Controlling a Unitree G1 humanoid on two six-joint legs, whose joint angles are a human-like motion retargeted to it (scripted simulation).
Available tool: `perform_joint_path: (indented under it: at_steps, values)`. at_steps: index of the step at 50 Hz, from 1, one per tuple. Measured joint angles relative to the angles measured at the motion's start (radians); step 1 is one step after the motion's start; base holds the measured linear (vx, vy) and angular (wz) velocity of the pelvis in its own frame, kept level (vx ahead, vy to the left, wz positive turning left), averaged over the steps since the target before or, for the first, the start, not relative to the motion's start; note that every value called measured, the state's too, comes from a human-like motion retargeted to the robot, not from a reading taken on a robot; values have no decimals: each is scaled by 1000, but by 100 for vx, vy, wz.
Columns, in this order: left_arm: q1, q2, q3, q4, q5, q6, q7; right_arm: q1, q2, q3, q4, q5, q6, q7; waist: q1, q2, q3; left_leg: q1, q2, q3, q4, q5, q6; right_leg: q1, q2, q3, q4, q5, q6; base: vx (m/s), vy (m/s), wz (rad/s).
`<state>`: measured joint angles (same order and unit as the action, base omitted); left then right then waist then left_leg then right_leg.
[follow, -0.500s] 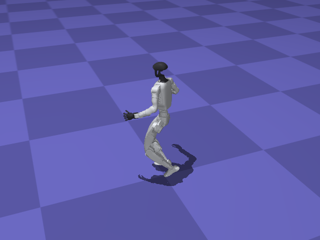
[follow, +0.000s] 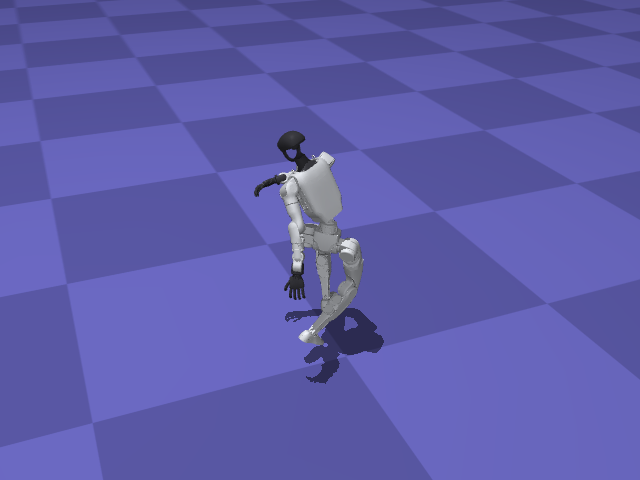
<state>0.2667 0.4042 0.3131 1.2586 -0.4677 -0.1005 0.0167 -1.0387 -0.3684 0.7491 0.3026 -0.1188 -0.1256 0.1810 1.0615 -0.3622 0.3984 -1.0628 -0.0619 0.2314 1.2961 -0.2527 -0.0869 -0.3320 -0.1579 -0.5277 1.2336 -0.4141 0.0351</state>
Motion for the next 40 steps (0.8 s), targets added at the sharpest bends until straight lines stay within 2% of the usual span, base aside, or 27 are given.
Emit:
perform_joint_path:
  at_steps: [3,5,7,10,12,15,20,22,27,30,34,38,40]
  values:
    - [74,-50,-43,151,72,38,-45,-74,114,-10,-40,-13,5,47,7,26,-67,-14,-18,15,59,-96,15,46,-5,-9,37,-236,-84,-7,36,-180]
    - [95,-91,-59,214,149,48,-50,-85,161,-21,-59,-44,1,64,-60,86,-134,-14,-7,17,102,-179,35,59,29,29,51,-412,-154,-22,37,-86]
    - [73,-130,-88,222,206,49,-40,-14,180,-7,-48,-72,-3,47,-162,176,-217,-28,42,-11,102,-217,43,-1,98,95,24,-459,-198,-35,34,-8]
    - [-15,-131,-145,164,250,37,-45,172,131,8,69,-121,0,9,-369,261,-270,18,53,-18,4,-201,24,-93,153,218,-4,-430,-141,-33,20,173]
    - [-89,-100,-193,83,275,25,-49,297,63,-22,232,-133,10,-37,-502,295,-286,69,64,-13,-39,-179,13,-137,180,298,-51,-367,-91,-33,10,282]
    - [-192,-41,-288,-72,310,-5,-29,463,-60,-114,519,-115,25,-124,-647,361,-319,123,139,-22,28,-188,30,-206,248,369,-99,-255,-50,-36,1,289]
    - [-320,49,-425,-438,354,-64,9,722,-275,-336,855,-73,38,-199,-794,470,-354,285,337,-15,239,-251,125,-260,325,380,-154,-130,-58,-36,-10,311]
    - [-355,72,-449,-597,356,-79,-1,838,-337,-451,919,-54,44,-209,-843,509,-371,382,414,0,278,-261,136,-256,343,370,-190,-109,-71,-34,-14,320]
    - [-384,102,-462,-928,359,-123,-57,1086,-395,-706,936,10,35,-239,-981,589,-414,661,533,72,233,-233,67,-227,373,319,-288,-89,-91,-32,-9,294]
    - [-353,92,-465,-1059,369,-154,-89,1159,-393,-801,862,43,5,-290,-1053,617,-442,781,521,126,115,-198,-1,-229,368,288,-338,-67,-91,-27,-2,232]
    - [-267,53,-486,-1145,380,-187,-132,1142,-390,-831,685,36,-41,-379,-1119,604,-485,841,391,179,-113,-173,-55,-293,320,309,-346,-29,-67,-20,2,178]
    - [-175,22,-525,-1149,386,-187,-186,1034,-398,-758,494,-37,-53,-419,-1171,528,-533,827,203,228,-357,-192,-16,-445,225,403,-256,-37,-26,-15,2,159]
    - [-130,14,-563,-1129,396,-176,-208,985,-401,-711,417,-77,-65,-416,-1175,498,-523,803,179,243,-375,-236,10,-504,219,449,-194,-53,-14,-19,-1,148]
